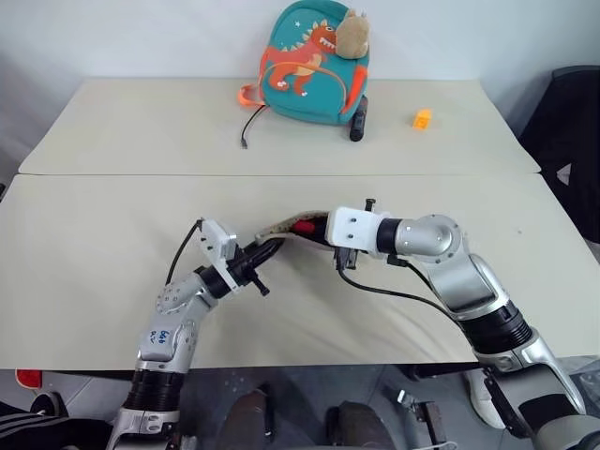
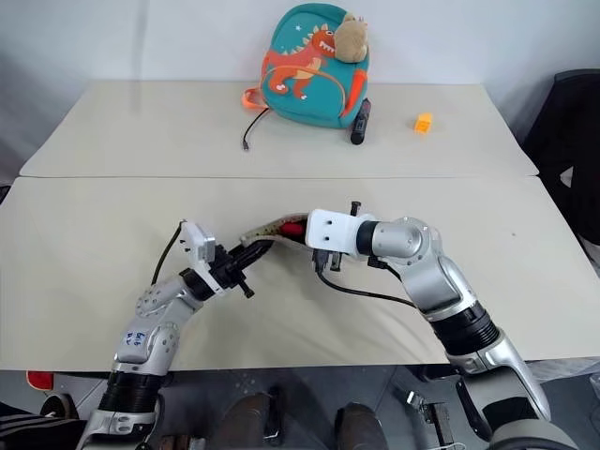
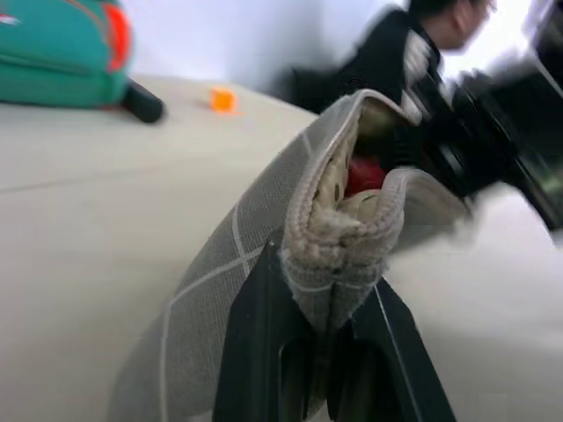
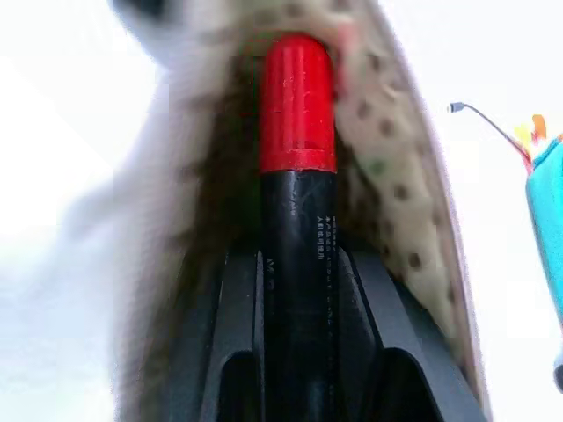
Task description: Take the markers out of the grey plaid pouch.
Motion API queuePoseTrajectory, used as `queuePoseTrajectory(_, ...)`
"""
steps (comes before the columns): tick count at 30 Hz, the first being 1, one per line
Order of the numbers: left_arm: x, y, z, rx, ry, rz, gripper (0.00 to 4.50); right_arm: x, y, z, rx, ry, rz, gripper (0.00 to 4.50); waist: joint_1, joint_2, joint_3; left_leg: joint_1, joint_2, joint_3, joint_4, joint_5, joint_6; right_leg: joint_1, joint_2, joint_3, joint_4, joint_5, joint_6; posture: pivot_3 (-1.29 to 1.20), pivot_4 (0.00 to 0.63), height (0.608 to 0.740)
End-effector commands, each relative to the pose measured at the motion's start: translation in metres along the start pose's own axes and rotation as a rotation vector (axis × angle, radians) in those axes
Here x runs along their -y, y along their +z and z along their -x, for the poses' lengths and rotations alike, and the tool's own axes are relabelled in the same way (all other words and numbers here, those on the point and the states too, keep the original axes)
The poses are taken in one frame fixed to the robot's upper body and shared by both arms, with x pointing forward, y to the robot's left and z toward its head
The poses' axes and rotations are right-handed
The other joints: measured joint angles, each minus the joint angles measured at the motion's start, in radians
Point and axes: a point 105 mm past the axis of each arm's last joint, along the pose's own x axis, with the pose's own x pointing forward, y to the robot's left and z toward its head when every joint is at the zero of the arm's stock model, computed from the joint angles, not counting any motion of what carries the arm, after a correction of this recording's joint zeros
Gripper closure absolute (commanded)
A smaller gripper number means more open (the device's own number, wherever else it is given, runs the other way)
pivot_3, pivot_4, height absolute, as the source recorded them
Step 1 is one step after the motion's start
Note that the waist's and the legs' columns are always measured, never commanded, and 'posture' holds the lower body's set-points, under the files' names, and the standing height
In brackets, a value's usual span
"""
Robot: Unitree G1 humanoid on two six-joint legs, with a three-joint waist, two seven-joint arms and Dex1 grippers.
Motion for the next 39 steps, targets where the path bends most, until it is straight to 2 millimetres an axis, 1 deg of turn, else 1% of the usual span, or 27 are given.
queuePoseTrajectory(1, -0.003, 0.010, 0.002, 0.021, -0.001, -0.072, 4.50, 0.005, 0.020, 0.013, 0.083, 0.020, -0.056, 3.80, 0.003, 0.000, 0.000, 0.000, 0.000, 0.000, 0.000, 0.000, 0.000, 0.000, 0.000, 0.000, 0.000, 0.000, 0.000, 0.00, 0.150, 0.740)
queuePoseTrajectory(3, -0.006, 0.012, 0.002, 0.033, 0.015, -0.065, 4.50, 0.004, 0.023, 0.015, 0.102, 0.029, -0.087, 3.80, 0.007, 0.000, 0.000, 0.000, 0.000, 0.000, 0.000, 0.000, 0.000, 0.000, 0.000, 0.000, 0.000, 0.000, 0.000, 0.00, 0.150, 0.740)
queuePoseTrajectory(6, -0.013, 0.018, 0.001, 0.066, 0.057, -0.080, 4.50, -0.005, 0.030, 0.024, 0.147, 0.101, -0.053, 3.80, 0.014, 0.000, 0.000, 0.000, 0.000, 0.000, 0.000, -0.001, 0.000, 0.000, 0.000, 0.000, -0.001, 0.000, 0.000, 0.00, 0.150, 0.740)
queuePoseTrajectory(9, -0.016, 0.016, 0.002, 0.058, 0.065, -0.083, 4.50, -0.003, 0.031, 0.027, 0.172, 0.089, -0.051, 3.80, 0.015, 0.000, 0.000, 0.000, 0.000, 0.000, 0.000, -0.001, 0.000, 0.000, 0.000, 0.000, -0.001, 0.000, 0.000, 0.00, 0.150, 0.740)
queuePoseTrajectory(11, -0.013, 0.013, 0.003, 0.038, 0.045, -0.101, 4.50, -0.001, 0.035, 0.030, 0.222, 0.082, -0.068, 3.80, 0.016, 0.000, 0.000, 0.000, 0.000, 0.000, 0.000, -0.001, 0.000, 0.000, 0.000, 0.000, -0.001, 0.000, 0.000, 0.00, 0.150, 0.740)
queuePoseTrajectory(13, -0.012, 0.012, 0.003, 0.037, 0.038, -0.101, 4.50, 0.003, 0.038, 0.033, 0.259, 0.066, -0.103, 3.80, 0.016, 0.000, 0.000, 0.000, 0.000, 0.000, 0.000, -0.001, 0.000, 0.000, 0.000, 0.000, -0.001, 0.000, 0.000, 0.00, 0.150, 0.740)
queuePoseTrajectory(14, -0.012, 0.012, 0.003, 0.034, 0.037, -0.104, 4.50, 0.006, 0.044, 0.035, 0.296, 0.056, -0.118, 3.80, 0.015, 0.000, 0.000, 0.000, 0.000, 0.000, 0.000, -0.001, 0.000, 0.000, 0.000, 0.000, -0.001, 0.000, 0.000, 0.00, 0.150, 0.740)
queuePoseTrajectory(16, -0.013, 0.012, 0.003, 0.033, 0.042, -0.102, 4.50, 0.018, 0.060, 0.040, 0.399, 0.017, -0.181, 3.80, 0.013, 0.000, 0.000, 0.000, 0.000, 0.000, 0.000, -0.001, 0.000, 0.000, 0.000, 0.000, -0.001, 0.000, 0.000, 0.00, 0.150, 0.740)
queuePoseTrajectory(18, -0.012, 0.012, 0.002, 0.033, 0.038, -0.105, 4.50, 0.023, 0.073, 0.046, 0.490, 0.018, -0.231, 3.80, 0.014, 0.000, 0.000, 0.000, 0.001, 0.001, 0.000, -0.001, 0.000, 0.000, 0.000, 0.000, -0.001, 0.000, 0.000, 0.00, 0.150, 0.740)
queuePoseTrajectory(20, -0.010, 0.011, 0.001, 0.030, 0.033, -0.101, 4.50, 0.028, 0.079, 0.048, 0.537, 0.001, -0.273, 3.80, 0.014, 0.000, 0.000, 0.000, 0.001, 0.000, -0.001, -0.001, 0.000, 0.000, 0.000, -0.001, 0.000, 0.000, 0.000, 0.00, 0.150, 0.740)
queuePoseTrajectory(22, -0.010, 0.011, 0.001, 0.029, 0.033, -0.100, 4.50, 0.033, 0.078, 0.049, 0.538, -0.017, -0.307, 3.80, 0.014, 0.000, 0.000, 0.000, 0.001, 0.000, 0.000, -0.001, 0.001, 0.000, 0.000, -0.001, 0.000, 0.000, 0.000, 0.00, 0.150, 0.740)
queuePoseTrajectory(24, -0.013, 0.012, 0.005, 0.022, 0.043, -0.117, 4.50, 0.044, 0.062, 0.049, 0.434, -0.063, -0.328, 3.80, 0.016, 0.000, 0.000, 0.000, 0.001, 0.000, 0.000, -0.001, 0.001, 0.000, 0.000, -0.001, 0.000, 0.000, 0.000, 0.00, 0.150, 0.740)
queuePoseTrajectory(27, -0.027, 0.017, 0.016, 0.018, 0.094, -0.144, 4.50, 0.067, 0.026, 0.064, 0.256, -0.171, -0.418, 3.80, 0.018, 0.000, 0.000, 0.000, 0.000, 0.000, 0.000, -0.001, 0.001, 0.000, -0.001, -0.001, -0.001, 0.000, 0.000, 0.00, 0.150, 0.740)
queuePoseTrajectory(29, -0.033, 0.021, 0.025, 0.023, 0.118, -0.144, 4.50, 0.072, 0.004, 0.077, 0.170, -0.210, -0.454, 3.80, 0.017, 0.000, 0.000, -0.001, 0.000, 0.001, 0.000, -0.001, 0.001, -0.001, -0.001, 0.000, -0.001, 0.000, 0.000, 0.00, 0.150, 0.740)
queuePoseTrajectory(31, -0.036, 0.022, 0.033, 0.020, 0.129, -0.144, 4.50, 0.075, -0.020, 0.085, 0.073, -0.280, -0.524, 3.80, 0.016, 0.000, 0.000, -0.001, 0.000, 0.001, -0.001, -0.002, 0.001, -0.001, -0.001, -0.001, -0.001, 0.000, 0.000, 0.00, 0.150, 0.740)
queuePoseTrajectory(32, -0.037, 0.021, 0.035, 0.018, 0.129, -0.144, 4.50, 0.072, -0.031, 0.088, 0.024, -0.298, -0.543, 3.80, 0.015, 0.000, 0.000, 0.000, 0.001, 0.001, -0.002, -0.002, 0.001, -0.001, -0.001, -0.001, -0.001, 0.000, 0.000, 0.00, 0.150, 0.740)
queuePoseTrajectory(34, -0.038, 0.020, 0.039, 0.020, 0.141, -0.138, 4.50, 0.060, -0.050, 0.092, -0.064, -0.298, -0.591, 3.80, 0.015, 0.000, 0.000, 0.000, 0.001, 0.001, -0.002, -0.002, 0.000, -0.001, -0.001, -0.001, -0.002, 0.000, 0.000, 0.00, 0.150, 0.740)
queuePoseTrajectory(37, -0.037, 0.021, 0.038, 0.038, 0.148, -0.123, 4.50, 0.033, -0.084, 0.095, -0.198, -0.317, -0.788, 3.80, 0.017, 0.000, 0.000, -0.001, 0.001, 0.001, -0.003, -0.002, 0.000, -0.001, -0.001, -0.001, -0.002, 0.000, 0.000, 0.00, 0.150, 0.740)
queuePoseTrajectory(38, -0.036, 0.020, 0.037, 0.039, 0.143, -0.122, 4.50, 0.028, -0.091, 0.095, -0.227, -0.341, -0.844, 3.80, 0.017, 0.000, 0.000, -0.001, 0.001, 0.001, -0.003, -0.002, 0.000, -0.001, -0.001, -0.001, -0.002, 0.000, 0.000, 0.00, 0.150, 0.740)
queuePoseTrajectory(39, -0.034, 0.020, 0.036, 0.039, 0.137, -0.125, 4.50, 0.027, -0.093, 0.096, -0.232, -0.365, -0.875, 3.80, 0.015, 0.000, 0.000, -0.001, 0.001, 0.001, -0.003, -0.002, 0.000, -0.001, -0.001, -0.001, -0.002, 0.000, 0.000, 0.00, 0.150, 0.740)
